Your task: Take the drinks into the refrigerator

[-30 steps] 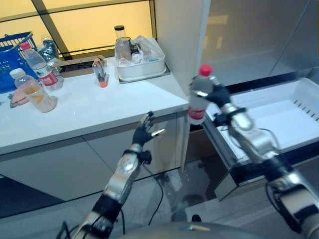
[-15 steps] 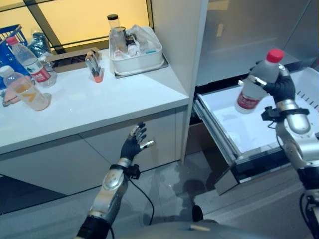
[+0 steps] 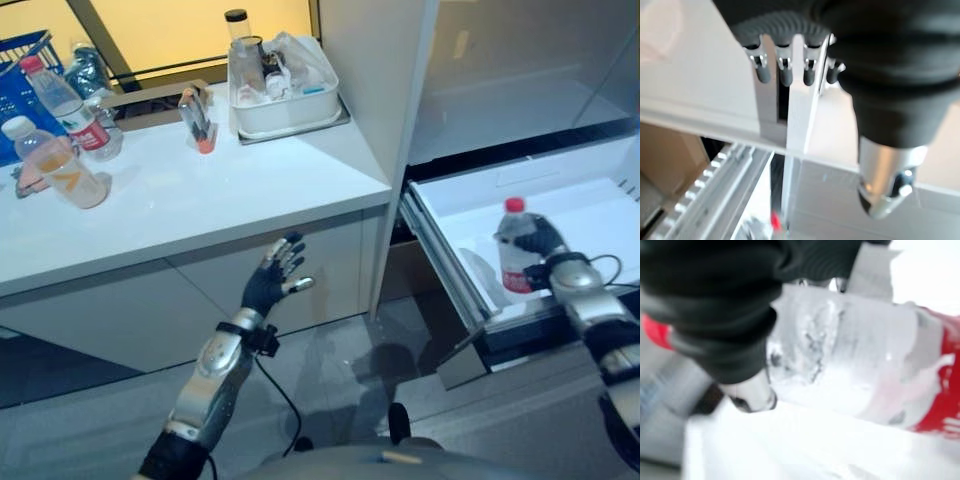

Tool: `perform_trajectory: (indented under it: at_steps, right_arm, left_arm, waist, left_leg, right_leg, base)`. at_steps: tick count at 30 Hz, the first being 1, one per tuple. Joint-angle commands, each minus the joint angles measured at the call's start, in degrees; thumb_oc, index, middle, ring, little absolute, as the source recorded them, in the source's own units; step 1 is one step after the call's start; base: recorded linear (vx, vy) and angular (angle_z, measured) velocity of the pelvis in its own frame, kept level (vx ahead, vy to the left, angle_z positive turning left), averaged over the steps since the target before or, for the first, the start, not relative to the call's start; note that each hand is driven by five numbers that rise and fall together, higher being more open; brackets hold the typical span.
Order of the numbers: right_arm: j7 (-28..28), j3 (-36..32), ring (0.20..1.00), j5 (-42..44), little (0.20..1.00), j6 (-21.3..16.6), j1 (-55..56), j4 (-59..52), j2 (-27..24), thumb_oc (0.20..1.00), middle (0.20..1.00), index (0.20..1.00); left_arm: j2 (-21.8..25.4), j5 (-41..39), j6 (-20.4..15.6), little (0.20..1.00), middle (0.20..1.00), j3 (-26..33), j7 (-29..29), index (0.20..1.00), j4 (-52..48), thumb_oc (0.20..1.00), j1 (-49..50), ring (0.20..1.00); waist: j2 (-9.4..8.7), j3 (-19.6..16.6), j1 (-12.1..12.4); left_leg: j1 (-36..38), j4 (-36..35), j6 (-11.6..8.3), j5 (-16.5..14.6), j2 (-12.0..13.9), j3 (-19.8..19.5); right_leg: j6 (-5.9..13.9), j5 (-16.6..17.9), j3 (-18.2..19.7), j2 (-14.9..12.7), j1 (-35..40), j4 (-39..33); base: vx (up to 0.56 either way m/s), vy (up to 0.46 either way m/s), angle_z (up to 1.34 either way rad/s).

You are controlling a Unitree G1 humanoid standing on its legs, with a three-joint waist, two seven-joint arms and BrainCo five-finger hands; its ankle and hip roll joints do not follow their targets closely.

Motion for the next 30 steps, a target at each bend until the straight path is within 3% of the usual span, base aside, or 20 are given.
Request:
perform_trajectory:
  at_steps: [1,5,6,8,9,12,22,23,24,30]
  right_arm:
    - [-1.14,6.29,0.2,-11.13,0.2,-1.35,-10.5,4.16,0.9,0.2,0.2,0.2]
    - [-1.1,11.95,0.2,-20.67,0.2,-0.72,-13.94,9.17,3.29,0.2,0.2,0.2]
    - [-0.52,15.9,0.2,-27.91,0.2,-0.15,-15.23,10.62,4.47,0.2,0.2,0.2]
    - [-0.19,17.46,0.2,-30.85,0.2,0.23,-15.54,11.44,4.94,0.2,0.2,0.2]
    - [1.51,22.01,0.2,-40.05,0.2,1.1,-15.83,13.63,6.48,0.2,0.2,0.2]
    - [4.87,26.3,0.2,-48.02,0.2,1.59,-16.07,15.03,10.34,0.2,0.2,0.2]
    - [4.26,25.72,0.2,-49.08,0.2,2.38,-13.82,15.65,18.88,0.2,0.2,0.2]
    - [4.17,24.7,0.645,-47.96,0.645,2.75,-13.5,16.95,20.86,0.645,0.645,0.645]
    - [3.73,23.95,1.0,-46.84,1.0,3.0,-13.47,17.12,21.78,1.0,1.0,1.0]
    - [-0.08,16.66,1.0,-33.7,1.0,1.8,-10.49,15.08,22.9,1.0,1.0,1.0]
  left_arm:
    - [2.41,-1.71,-3.04,1.0,1.0,-1.05,-0.76,1.0,-4.56,1.0,-3.18,1.0]
    - [2.67,-2.33,-3.22,1.0,1.0,-1.71,-0.87,1.0,-5.92,1.0,-4.22,1.0]
    - [3.03,-2.31,-3.5,1.0,1.0,-1.79,-0.8,1.0,-7.01,1.0,-4.84,1.0]
    - [3.11,-2.36,-3.51,1.0,1.0,-1.75,-0.77,1.0,-7.4,1.0,-4.94,1.0]
    - [3.41,-2.41,-3.62,1.0,1.0,-1.6,-0.71,1.0,-8.35,1.0,-5.37,1.0]
    - [3.25,-2.16,-3.81,1.0,1.0,-1.29,-0.54,1.0,-9.21,1.0,-6.13,1.0]
    - [1.48,-2.1,-3.96,1.0,1.0,-1.08,0.76,1.0,-10.11,1.0,-7.84,1.0]
    - [1.11,-2.44,-4.24,1.0,1.0,-1.22,1.08,1.0,-10.29,1.0,-8.18,1.0]
    - [1.14,-2.47,-4.2,1.0,1.0,-1.18,1.24,1.0,-10.1,1.0,-8.4,1.0]
    - [0.54,-1.98,-4.58,1.0,1.0,-0.32,2.2,1.0,-9.25,1.0,-8.83,1.0]
  waist:
    - [-4.91,1.67,0.07]
    - [-4.75,3.48,1.02]
    - [-4.54,4.88,1.68]
    - [-4.47,5.33,1.91]
    - [-4.29,6.12,2.62]
    - [-3.99,7.11,3.21]
    - [-2.72,8.97,4.73]
    - [-2.32,9.09,5.09]
    - [-2.23,8.98,5.23]
    - [-2.42,8.45,4.87]
  left_leg:
    - [-5.14,2.06,3.25,-0.72,-3.45,-2.87]
    - [-7.35,2.37,3.32,0.01,-3.73,-3.77]
    - [-8.58,2.5,3.35,0.54,-3.95,-4.22]
    - [-9.13,2.59,3.38,0.67,-4.04,-4.48]
    - [-10.07,2.73,3.38,1.01,-4.12,-4.97]
    - [-10.64,2.63,3.42,1.26,-4.31,-5.61]
    - [-11.78,2.51,3.35,2.06,-4.81,-7.31]
    - [-11.77,2.42,3.36,2.09,-4.93,-7.6]
    - [-11.72,2.32,3.34,2.11,-4.96,-7.81]
    - [-10.69,2.12,3.46,1.81,-4.94,-7.99]
  right_leg:
    - [2.05,-3.9,-2.51,-1.45,1.82,2.13]
    - [2.0,-3.67,-3.13,-1.7,-0.14,2.89]
    - [1.88,-3.48,-3.38,-1.77,-1.3,3.24]
    - [1.82,-3.48,-3.58,-1.76,-1.71,3.42]
    - [1.79,-3.38,-3.93,-1.93,-2.36,3.61]
    - [1.7,-3.43,-4.36,-2.15,-2.78,3.74]
    - [1.69,-3.56,-5.71,-2.9,-3.17,3.86]
    - [1.69,-3.6,-6.05,-3.04,-2.98,3.68]
    - [1.72,-3.63,-6.23,-3.09,-2.81,3.56]
    - [1.86,-3.66,-6.35,-3.27,-1.59,2.98]
  base:
    - [-0.11,-0.007,0.11]
    - [-0.08,-0.005,0.12]
    - [-0.06,0.003,0.09]
    - [-0.06,-0.009,0.08]
    - [-0.05,-0.017,0.13]
    - [-0.02,-0.003,0.12]
    - [-0.03,0.003,0.08]
    - [0.0,0.01,0.2]
    - [0.0,0.012,0.16]
    - [0.0,0.002,0.01]
